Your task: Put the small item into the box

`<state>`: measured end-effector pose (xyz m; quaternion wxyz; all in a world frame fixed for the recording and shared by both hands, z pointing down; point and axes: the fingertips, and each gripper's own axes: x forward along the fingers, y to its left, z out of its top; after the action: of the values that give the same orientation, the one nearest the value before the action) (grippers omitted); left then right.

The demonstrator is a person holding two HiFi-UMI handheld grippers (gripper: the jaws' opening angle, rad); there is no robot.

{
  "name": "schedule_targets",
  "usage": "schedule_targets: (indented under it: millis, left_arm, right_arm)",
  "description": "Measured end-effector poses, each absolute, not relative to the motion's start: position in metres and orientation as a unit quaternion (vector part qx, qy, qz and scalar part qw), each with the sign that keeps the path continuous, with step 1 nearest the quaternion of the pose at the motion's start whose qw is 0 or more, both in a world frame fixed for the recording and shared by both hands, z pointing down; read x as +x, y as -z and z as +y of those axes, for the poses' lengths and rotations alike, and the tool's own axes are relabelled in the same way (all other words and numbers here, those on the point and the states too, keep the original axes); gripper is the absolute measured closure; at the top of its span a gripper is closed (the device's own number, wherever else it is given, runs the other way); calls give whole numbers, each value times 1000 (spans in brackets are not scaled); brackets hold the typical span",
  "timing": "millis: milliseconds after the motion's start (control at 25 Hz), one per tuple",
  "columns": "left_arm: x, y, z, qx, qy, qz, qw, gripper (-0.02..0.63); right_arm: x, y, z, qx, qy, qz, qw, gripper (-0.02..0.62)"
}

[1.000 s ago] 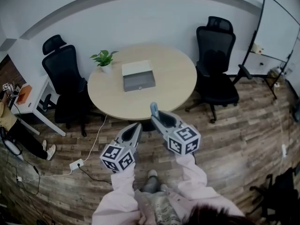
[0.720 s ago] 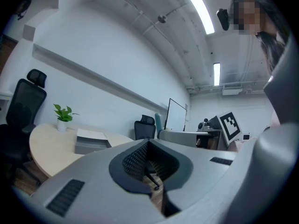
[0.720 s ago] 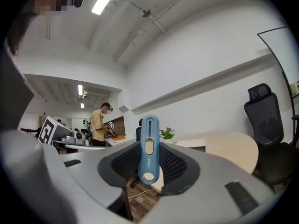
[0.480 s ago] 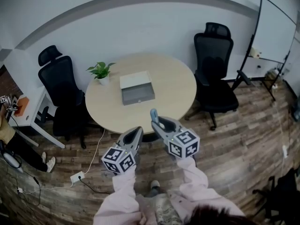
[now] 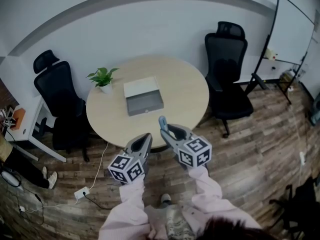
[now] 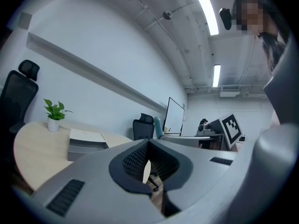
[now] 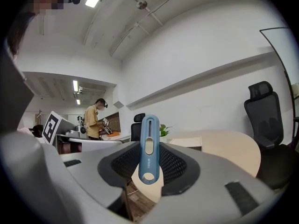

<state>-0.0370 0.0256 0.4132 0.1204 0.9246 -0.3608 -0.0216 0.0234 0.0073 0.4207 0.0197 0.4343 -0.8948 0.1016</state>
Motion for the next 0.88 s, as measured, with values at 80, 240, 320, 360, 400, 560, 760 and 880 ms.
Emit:
schedule_targets:
  millis: [80, 240, 320, 360, 400, 560, 760, 880]
  left_arm:
    - [-38, -415, 18, 925, 23, -358, 123, 595]
    - [-36, -417, 3, 927, 24, -351, 127, 595]
    - [-36, -418, -5, 929, 24, -347, 128, 595]
    - [-36, -420, -9, 929, 24, -345, 129, 595]
    - [-36, -421, -13, 930, 23, -343, 130, 595]
    - [-37, -422, -29, 932, 22, -334, 135, 595]
    - [-34, -427, -45, 937, 17, -319, 141, 595]
    - [-34, -432, -51, 938, 16, -314, 145, 595]
  right_arm:
    - [22, -422, 1, 435, -103, -894, 22, 466]
    - [21, -425, -12, 437, -105, -893, 26, 466]
    - [21, -427, -18, 438, -107, -892, 27, 466]
    - [21, -428, -21, 440, -108, -891, 27, 466]
    - [21, -429, -25, 442, -109, -890, 28, 466]
    - [22, -431, -38, 449, -113, -886, 31, 466]
    - [28, -439, -53, 464, -122, -877, 29, 466]
    - [27, -443, -58, 467, -124, -875, 27, 466]
